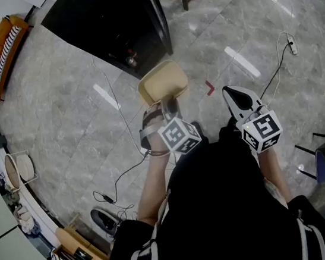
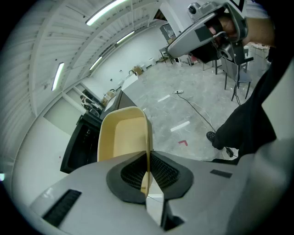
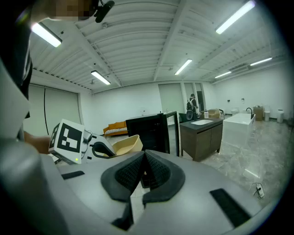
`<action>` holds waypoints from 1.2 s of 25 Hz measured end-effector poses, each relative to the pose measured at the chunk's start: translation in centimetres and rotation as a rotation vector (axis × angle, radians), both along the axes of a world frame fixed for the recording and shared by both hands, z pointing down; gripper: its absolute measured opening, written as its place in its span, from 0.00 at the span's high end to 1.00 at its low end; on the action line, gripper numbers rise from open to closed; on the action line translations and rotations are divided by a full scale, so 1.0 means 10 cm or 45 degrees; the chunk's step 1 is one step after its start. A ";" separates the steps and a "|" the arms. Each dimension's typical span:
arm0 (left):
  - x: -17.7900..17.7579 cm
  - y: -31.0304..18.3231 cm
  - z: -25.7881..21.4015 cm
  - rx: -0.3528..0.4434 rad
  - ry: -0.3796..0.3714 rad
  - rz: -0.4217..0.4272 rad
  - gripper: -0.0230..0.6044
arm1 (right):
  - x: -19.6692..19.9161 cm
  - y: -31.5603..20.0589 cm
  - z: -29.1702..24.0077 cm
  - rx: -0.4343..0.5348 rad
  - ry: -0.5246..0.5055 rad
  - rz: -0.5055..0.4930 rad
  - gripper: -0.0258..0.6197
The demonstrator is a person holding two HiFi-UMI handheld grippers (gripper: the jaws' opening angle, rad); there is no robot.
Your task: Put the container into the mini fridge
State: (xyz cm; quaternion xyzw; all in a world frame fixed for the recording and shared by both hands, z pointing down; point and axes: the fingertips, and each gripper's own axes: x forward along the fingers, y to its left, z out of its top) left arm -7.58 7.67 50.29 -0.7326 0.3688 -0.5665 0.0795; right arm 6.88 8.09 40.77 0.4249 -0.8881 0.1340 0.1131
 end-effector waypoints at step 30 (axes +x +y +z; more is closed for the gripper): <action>-0.17 0.00 0.34 -0.129 0.031 -0.001 0.88 | -0.07 -0.09 0.18 -0.162 -0.066 0.099 0.93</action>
